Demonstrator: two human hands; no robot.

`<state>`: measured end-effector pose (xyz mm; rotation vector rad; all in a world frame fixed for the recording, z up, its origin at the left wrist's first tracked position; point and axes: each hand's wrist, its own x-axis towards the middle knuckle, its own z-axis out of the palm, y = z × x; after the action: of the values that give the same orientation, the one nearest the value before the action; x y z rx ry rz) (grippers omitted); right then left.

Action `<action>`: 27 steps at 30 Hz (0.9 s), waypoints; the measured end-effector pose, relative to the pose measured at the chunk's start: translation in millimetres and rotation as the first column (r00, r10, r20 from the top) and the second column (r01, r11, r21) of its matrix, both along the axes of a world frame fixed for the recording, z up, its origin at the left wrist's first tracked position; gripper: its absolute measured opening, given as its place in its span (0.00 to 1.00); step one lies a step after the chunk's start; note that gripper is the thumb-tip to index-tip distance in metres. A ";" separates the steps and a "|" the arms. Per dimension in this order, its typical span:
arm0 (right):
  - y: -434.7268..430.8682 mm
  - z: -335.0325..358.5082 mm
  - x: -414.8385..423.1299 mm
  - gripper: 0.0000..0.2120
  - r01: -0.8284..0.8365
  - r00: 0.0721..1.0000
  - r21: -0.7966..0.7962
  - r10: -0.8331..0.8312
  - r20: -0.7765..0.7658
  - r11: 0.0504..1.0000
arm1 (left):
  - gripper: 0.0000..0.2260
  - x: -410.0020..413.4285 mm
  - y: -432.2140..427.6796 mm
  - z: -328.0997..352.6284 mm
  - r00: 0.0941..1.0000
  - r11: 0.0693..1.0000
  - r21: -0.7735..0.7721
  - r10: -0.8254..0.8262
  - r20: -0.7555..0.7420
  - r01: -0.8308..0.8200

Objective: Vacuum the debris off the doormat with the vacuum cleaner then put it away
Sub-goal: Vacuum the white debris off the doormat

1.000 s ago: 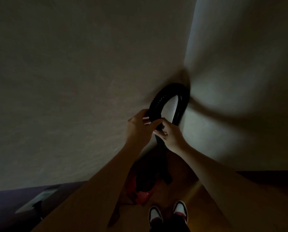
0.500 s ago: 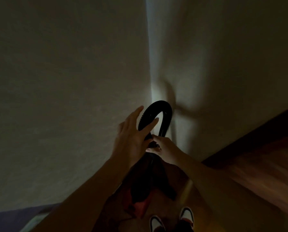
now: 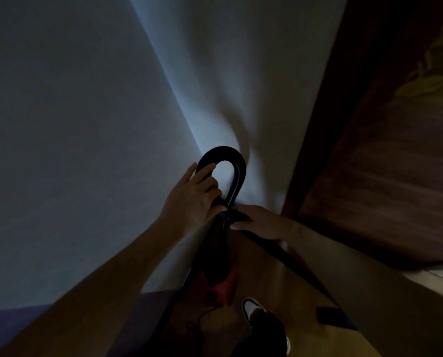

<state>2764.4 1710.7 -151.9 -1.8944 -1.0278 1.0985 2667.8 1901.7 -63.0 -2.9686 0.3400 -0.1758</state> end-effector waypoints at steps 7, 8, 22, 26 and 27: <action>-137.5 2.2 -46.3 0.17 0.152 0.981 -0.039 -0.156 -0.115 0.988 | 0.27 -7.2 -115.7 -16.7 0.947 0.973 0.145 -0.130 -0.293 0.178; -158.8 3.3 -51.2 0.18 0.162 0.978 -0.048 -0.167 -0.122 0.986 | 0.28 -8.6 -137.0 -19.5 0.928 0.968 0.166 -0.120 -0.353 0.188; -368.6 -16.2 -134.4 0.17 0.416 0.901 -0.199 -0.431 -0.040 0.887 | 0.19 -32.9 -344.2 -65.3 0.647 0.981 -0.131 -0.194 -0.738 0.144; -399.7 -42.5 -172.6 0.25 0.622 0.783 -0.253 -0.585 0.212 0.741 | 0.21 -51.0 -369.2 -84.7 0.596 0.980 -0.197 -0.179 -0.783 0.036; -405.5 -53.6 -186.8 0.25 0.699 0.715 -0.259 -0.637 0.288 0.667 | 0.22 -55.8 -372.3 -89.8 0.580 0.976 -0.216 -0.183 -0.794 0.012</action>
<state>2577.6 1305.3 -205.5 -2.4038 -0.1242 0.6949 2612.0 1529.4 -152.7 -2.9902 0.6065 1.2709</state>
